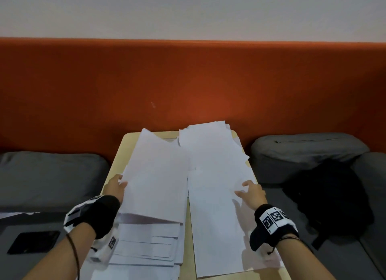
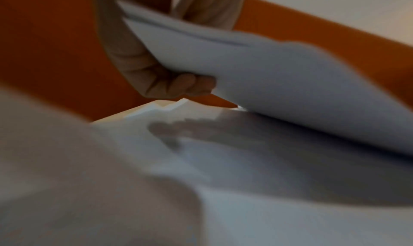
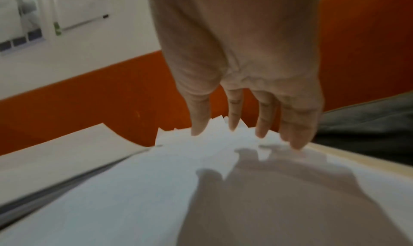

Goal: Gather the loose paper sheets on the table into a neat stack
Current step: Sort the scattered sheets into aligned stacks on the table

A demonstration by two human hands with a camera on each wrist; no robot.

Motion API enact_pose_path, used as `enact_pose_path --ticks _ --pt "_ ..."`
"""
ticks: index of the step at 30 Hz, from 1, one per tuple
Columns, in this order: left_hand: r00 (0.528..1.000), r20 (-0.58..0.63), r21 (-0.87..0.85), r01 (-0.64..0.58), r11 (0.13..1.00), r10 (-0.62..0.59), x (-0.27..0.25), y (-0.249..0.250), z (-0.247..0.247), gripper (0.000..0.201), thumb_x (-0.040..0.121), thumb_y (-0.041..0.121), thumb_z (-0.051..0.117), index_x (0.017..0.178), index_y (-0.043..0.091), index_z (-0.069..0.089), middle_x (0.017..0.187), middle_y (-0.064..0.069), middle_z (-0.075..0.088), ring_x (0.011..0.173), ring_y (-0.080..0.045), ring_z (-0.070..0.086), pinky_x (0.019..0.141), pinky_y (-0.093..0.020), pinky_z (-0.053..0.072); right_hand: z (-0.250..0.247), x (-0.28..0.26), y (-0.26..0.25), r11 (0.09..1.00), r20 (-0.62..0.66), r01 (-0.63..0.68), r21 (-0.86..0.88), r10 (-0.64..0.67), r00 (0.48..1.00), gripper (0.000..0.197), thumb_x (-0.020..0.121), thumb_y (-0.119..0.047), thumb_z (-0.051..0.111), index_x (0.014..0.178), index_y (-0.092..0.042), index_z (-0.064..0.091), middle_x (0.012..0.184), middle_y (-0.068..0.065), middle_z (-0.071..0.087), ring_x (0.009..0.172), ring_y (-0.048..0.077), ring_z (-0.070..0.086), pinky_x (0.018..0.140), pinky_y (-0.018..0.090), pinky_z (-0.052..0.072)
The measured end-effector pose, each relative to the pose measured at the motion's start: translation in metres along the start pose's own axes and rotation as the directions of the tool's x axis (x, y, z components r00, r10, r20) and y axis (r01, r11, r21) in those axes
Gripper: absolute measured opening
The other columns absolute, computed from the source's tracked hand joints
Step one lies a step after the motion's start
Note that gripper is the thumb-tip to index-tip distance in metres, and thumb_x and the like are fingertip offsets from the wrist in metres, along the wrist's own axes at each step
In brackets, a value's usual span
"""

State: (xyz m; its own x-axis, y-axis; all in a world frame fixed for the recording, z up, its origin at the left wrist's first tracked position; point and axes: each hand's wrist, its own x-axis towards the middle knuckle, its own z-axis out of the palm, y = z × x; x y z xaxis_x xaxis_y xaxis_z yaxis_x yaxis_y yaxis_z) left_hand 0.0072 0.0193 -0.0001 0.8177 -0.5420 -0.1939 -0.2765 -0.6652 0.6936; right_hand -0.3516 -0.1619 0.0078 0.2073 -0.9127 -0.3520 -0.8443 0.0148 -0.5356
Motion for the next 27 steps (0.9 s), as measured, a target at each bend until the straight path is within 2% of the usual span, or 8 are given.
enact_pose_path --ticks 2,5,8,11,15,18,21,27 --pt "0.998 0.046 0.133 0.034 0.991 -0.04 -0.002 -0.012 -0.001 0.031 0.092 0.005 0.052 0.122 -0.003 0.051 0.115 -0.028 0.058 0.103 -0.041 0.056 0.086 -0.037 0.044 0.006 -0.004 0.002 0.989 0.019 -0.048 -0.14 0.051 0.999 0.053 0.088 -0.037 0.062 0.131 -0.015 0.041 0.135 0.017 0.036 0.127 0.035 0.034 0.098 0.038 0.036" --pt "0.994 0.091 0.329 0.025 0.944 -0.058 -0.007 -0.016 -0.001 0.042 0.093 0.011 0.053 0.132 0.001 0.043 0.127 -0.024 0.053 0.116 -0.037 0.051 0.092 -0.036 0.042 0.017 -0.008 0.003 0.946 0.002 -0.043 -0.32 0.046 0.999 0.059 0.085 -0.041 0.063 0.132 -0.017 0.037 0.137 0.014 0.031 0.127 0.032 0.029 0.102 0.039 0.032" --pt "1.0 0.006 0.5 0.013 0.866 -0.019 -0.017 0.002 0.004 0.062 0.089 0.013 0.056 0.143 0.013 0.024 0.142 -0.015 0.036 0.127 -0.032 0.04 0.1 -0.04 0.038 0.02 -0.007 0.001 0.935 -0.031 -0.081 -0.345 0.075 0.997 0.064 0.082 -0.044 0.066 0.132 -0.017 0.036 0.137 0.014 0.031 0.127 0.032 0.03 0.102 0.04 0.033" --pt "0.984 -0.042 0.545 -0.123 0.829 0.174 -0.03 0.035 0.02 0.075 0.088 0.018 0.059 0.147 0.015 0.013 0.152 -0.013 0.015 0.139 -0.031 0.02 0.111 -0.043 0.023 0.018 -0.005 -0.001 0.92 -0.047 -0.146 -0.363 0.138 0.989 0.071 0.079 -0.049 0.067 0.133 -0.019 0.033 0.136 0.015 0.03 0.126 0.032 0.031 0.103 0.041 0.033" --pt "0.943 0.151 0.511 -0.332 0.793 0.297 -0.058 0.084 0.057 0.075 0.093 0.033 0.051 0.149 0.017 0.003 0.157 -0.009 -0.001 0.145 -0.028 -0.001 0.116 -0.046 0.006 0.019 -0.007 -0.001 0.912 -0.089 -0.231 -0.34 0.213 0.973 0.08 0.075 -0.053 0.069 0.136 -0.02 0.029 0.135 0.014 0.031 0.126 0.031 0.03 0.103 0.042 0.032" --pt "0.892 0.378 0.461 -0.414 0.785 0.248 -0.078 0.1 0.09 0.084 0.087 0.057 0.042 0.149 0.023 -0.005 0.156 -0.006 -0.015 0.144 -0.03 -0.014 0.114 -0.053 -0.002 0.019 -0.009 -0.004 0.899 -0.109 -0.276 -0.341 0.254 0.961 0.085 0.074 -0.053 0.069 0.138 -0.019 0.026 0.137 0.014 0.029 0.128 0.031 0.029 0.104 0.041 0.032" --pt "0.833 0.543 0.495 -0.415 0.764 0.1 -0.086 0.078 0.114 0.089 0.088 0.063 0.04 0.147 0.025 -0.015 0.153 -0.004 -0.028 0.14 -0.035 -0.026 0.11 -0.062 -0.008 0.02 -0.01 -0.005 0.89 -0.124 -0.301 -0.342 0.275 0.953 0.086 0.075 -0.053 0.069 0.139 -0.017 0.025 0.138 0.014 0.029 0.128 0.031 0.03 0.104 0.041 0.033" --pt "0.814 0.581 0.576 -0.43 0.695 0.022 -0.084 0.052 0.121 0.097 0.083 0.071 0.038 0.144 0.027 -0.023 0.15 -0.004 -0.035 0.137 -0.039 -0.029 0.107 -0.066 -0.009 0.02 -0.01 -0.009 0.883 -0.116 -0.337 -0.326 0.316 0.942 0.09 0.074 -0.052 0.071 0.141 -0.015 0.023 0.139 0.017 0.029 0.13 0.033 0.031 0.106 0.043 0.032"
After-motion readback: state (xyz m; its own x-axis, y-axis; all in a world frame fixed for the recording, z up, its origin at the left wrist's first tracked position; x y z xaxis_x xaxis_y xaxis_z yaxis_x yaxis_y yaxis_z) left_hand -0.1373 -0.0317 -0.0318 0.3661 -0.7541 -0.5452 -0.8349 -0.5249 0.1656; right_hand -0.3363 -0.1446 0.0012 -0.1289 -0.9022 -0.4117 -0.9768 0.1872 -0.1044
